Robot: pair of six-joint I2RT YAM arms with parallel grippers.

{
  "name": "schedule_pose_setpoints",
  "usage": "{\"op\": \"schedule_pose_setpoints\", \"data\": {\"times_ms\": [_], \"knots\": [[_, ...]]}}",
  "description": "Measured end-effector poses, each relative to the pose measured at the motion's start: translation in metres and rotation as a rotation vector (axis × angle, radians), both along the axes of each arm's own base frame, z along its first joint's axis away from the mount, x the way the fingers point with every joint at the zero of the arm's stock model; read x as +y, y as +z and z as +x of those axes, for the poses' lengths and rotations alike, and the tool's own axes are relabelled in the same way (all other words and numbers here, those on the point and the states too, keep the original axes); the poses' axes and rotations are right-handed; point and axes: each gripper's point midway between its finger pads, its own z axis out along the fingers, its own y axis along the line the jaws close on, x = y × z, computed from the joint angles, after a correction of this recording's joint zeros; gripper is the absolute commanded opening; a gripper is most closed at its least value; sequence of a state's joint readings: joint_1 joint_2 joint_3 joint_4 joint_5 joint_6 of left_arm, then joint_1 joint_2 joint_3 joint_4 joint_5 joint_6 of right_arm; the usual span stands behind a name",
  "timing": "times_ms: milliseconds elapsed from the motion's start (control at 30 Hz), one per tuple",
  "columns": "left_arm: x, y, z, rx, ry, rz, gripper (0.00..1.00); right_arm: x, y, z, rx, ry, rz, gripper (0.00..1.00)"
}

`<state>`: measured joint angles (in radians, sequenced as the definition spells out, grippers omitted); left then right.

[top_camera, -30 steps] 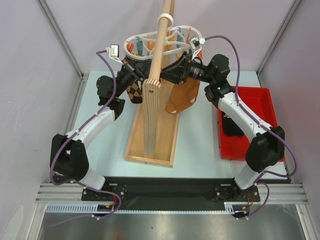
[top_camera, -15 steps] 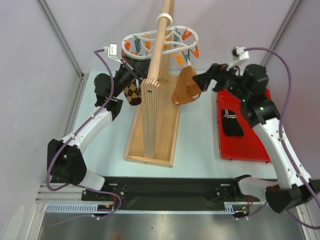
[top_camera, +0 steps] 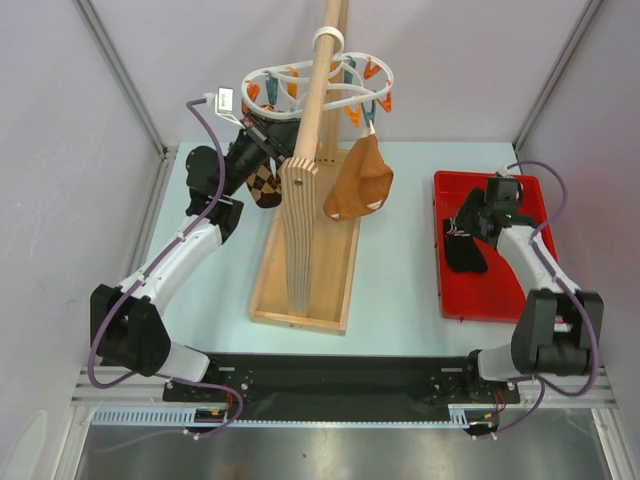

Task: Clip the socks to the hanger
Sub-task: Pick up the sock from the bin.

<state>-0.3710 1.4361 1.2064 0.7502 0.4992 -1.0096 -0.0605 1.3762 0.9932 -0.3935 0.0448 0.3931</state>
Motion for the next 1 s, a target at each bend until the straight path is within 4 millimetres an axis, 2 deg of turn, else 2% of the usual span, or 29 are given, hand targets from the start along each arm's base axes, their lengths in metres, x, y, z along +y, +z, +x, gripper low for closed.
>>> {"op": "schedule_pose_setpoints", "data": {"times_ms": [133, 200, 367, 567, 767, 867, 1000], "knots": [[0.000, 0.000, 0.000, 0.002, 0.001, 0.000, 0.00, -0.005, -0.046, 0.021, 0.072, -0.034, -0.002, 0.51], [0.000, 0.000, 0.000, 0.002, 0.000, 0.000, 0.00, -0.008, -0.061, 0.029, 0.094, -0.047, -0.012, 0.50], [0.000, 0.000, 0.000, 0.002, -0.001, 0.000, 0.00, -0.017, -0.085, 0.057, 0.111, -0.069, -0.047, 0.50], [0.000, 0.000, 0.000, 0.003, -0.001, 0.000, 0.00, -0.028, -0.097, 0.080, 0.100, -0.085, -0.098, 0.48], [0.000, 0.000, 0.000, 0.002, -0.001, 0.000, 0.00, -0.038, -0.102, 0.094, 0.100, -0.104, -0.133, 0.24], [0.000, 0.000, 0.000, 0.002, -0.001, 0.000, 0.00, -0.042, -0.097, 0.097, 0.093, -0.107, -0.142, 0.00], [0.000, 0.000, 0.000, 0.003, -0.001, -0.001, 0.00, -0.046, -0.084, 0.106, 0.067, -0.118, -0.142, 0.00]]}}
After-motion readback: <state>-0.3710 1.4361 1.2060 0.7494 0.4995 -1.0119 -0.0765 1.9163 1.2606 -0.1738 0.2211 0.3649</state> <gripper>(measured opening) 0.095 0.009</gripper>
